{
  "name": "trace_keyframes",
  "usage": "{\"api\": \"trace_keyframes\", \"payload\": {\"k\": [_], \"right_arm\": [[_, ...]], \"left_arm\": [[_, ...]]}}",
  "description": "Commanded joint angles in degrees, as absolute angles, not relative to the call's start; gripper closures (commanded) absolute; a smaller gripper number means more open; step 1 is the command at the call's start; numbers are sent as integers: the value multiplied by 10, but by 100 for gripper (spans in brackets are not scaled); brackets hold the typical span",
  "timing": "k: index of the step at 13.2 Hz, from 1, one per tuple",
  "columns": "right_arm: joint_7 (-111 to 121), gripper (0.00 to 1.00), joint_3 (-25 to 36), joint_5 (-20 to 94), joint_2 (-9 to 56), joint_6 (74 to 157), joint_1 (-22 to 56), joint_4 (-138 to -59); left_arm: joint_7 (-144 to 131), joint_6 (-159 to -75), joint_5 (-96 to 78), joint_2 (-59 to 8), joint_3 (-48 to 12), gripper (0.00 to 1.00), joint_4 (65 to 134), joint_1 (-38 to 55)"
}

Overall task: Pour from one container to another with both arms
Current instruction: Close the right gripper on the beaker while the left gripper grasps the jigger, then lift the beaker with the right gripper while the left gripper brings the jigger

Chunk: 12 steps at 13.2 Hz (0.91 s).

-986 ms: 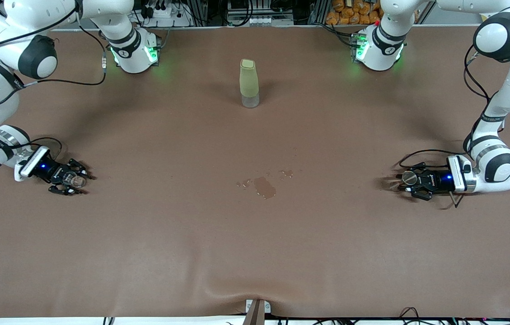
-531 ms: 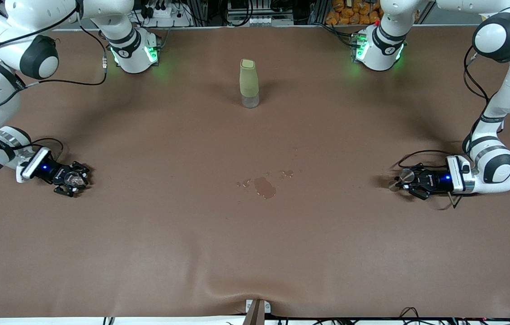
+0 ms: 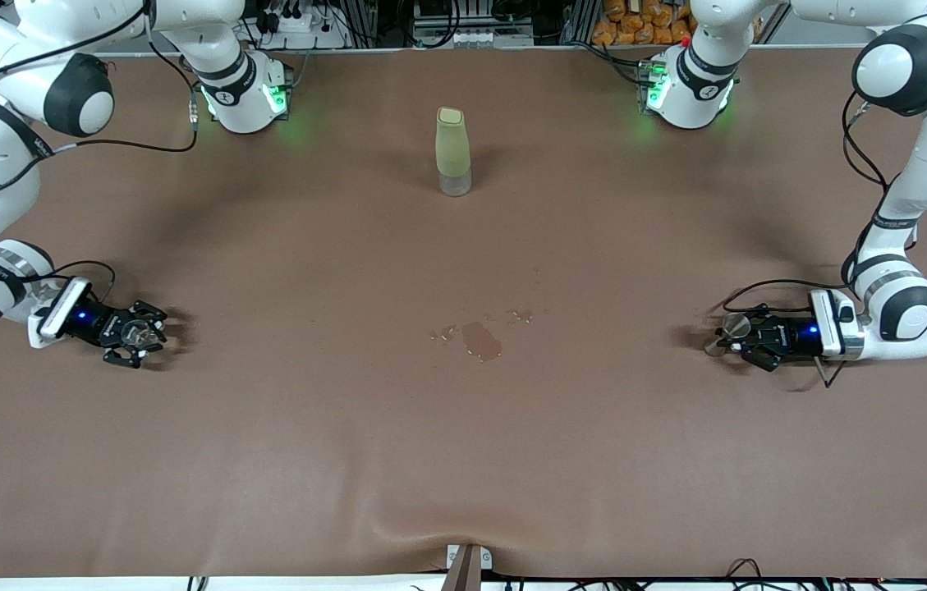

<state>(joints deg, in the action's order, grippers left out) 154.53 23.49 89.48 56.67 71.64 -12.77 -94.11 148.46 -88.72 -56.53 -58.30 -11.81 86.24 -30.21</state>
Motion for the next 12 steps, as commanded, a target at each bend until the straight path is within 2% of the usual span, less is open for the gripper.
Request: {"api": "trace_keyframes", "payload": {"k": [1, 4, 6, 12], "right_arm": [[1499, 100, 238, 875, 511, 715, -101, -964], [1438, 100, 238, 874, 477, 702, -70, -967], [1390, 100, 238, 875, 444, 703, -51, -976], [1280, 100, 240, 874, 299, 729, 17, -1069]], "left_arm": [[1459, -887, -577, -563, -120, 100, 861, -269], [1387, -888, -577, -562, -178, 100, 860, -251], [1330, -892, -584, -563, -185, 100, 822, -205], [1231, -974, -656, -553, -190, 100, 789, -86]]}}
